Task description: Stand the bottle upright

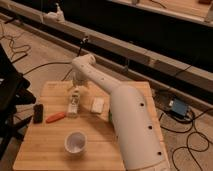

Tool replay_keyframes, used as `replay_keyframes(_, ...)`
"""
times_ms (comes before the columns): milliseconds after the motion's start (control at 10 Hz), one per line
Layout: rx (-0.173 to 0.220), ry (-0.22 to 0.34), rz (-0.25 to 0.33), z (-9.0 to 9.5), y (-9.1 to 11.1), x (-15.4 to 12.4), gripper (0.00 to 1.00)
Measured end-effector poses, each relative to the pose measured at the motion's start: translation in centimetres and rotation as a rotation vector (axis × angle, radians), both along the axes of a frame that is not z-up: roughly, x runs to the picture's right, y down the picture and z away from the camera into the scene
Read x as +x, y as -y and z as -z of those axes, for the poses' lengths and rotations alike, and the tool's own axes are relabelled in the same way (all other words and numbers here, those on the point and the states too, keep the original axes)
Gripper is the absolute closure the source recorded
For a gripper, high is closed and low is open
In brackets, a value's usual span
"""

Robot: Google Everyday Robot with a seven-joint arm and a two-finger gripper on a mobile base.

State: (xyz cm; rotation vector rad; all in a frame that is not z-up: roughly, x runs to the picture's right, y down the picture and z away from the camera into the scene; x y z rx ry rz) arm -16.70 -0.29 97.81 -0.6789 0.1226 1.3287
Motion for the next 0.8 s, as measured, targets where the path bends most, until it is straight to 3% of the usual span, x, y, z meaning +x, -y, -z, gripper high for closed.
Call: replay_keyframes(800,-0.024,0.017,-0.001,-0.8,-0.5,-1.7,0.20)
